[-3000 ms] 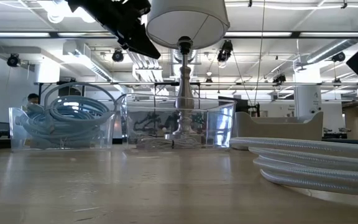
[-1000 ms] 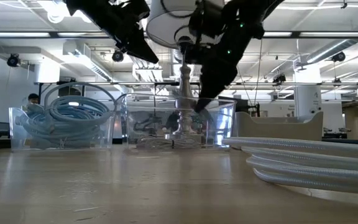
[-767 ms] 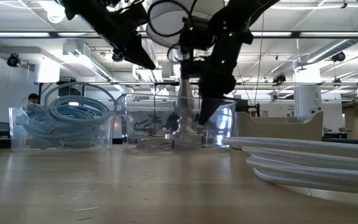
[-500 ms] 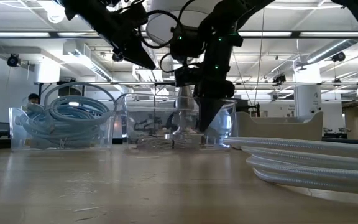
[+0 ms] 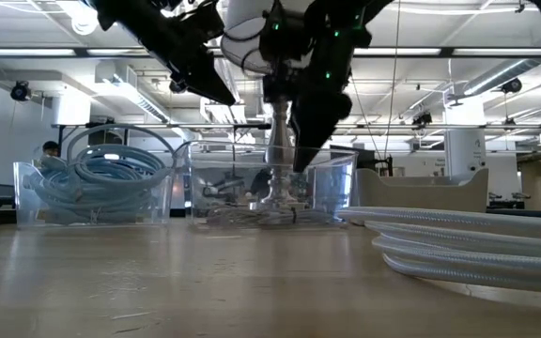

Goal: Pick & Place USB Port
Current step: Put the right white hdmi cable into the gray bin

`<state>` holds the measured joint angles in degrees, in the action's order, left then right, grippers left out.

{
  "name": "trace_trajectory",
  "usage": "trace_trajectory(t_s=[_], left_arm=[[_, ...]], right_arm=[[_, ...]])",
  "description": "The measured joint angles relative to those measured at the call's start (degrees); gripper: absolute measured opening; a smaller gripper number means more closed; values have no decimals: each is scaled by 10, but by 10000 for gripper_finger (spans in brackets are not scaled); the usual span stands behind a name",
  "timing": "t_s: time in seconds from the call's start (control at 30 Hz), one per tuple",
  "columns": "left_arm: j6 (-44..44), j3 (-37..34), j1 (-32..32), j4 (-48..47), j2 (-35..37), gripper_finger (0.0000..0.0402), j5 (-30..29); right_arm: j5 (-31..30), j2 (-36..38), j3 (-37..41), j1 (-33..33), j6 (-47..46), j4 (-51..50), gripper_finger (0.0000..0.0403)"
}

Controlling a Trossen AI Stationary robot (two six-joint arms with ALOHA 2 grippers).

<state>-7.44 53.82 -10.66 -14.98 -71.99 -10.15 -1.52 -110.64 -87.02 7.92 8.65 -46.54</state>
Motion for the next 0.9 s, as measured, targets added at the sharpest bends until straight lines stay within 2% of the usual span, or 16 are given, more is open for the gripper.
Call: trace_trajectory(t_s=[0.3, 0.6, 0.8, 0.9], left_arm=[[0, -1, 0, 0, 0, 119, 0], [0, -3, 0, 0, 0, 119, 0], [0, -3, 0, 0, 0, 119, 0], [0, -3, 0, 0, 0, 119, 0]], right_arm=[[-34, 93, 1, -46, -71, -3, 147], [-23, 136, 46, -144, -180, -32, 157], [51, 137, 100, -194, -307, -41, 157], [61, 137, 130, -208, -360, -38, 157]])
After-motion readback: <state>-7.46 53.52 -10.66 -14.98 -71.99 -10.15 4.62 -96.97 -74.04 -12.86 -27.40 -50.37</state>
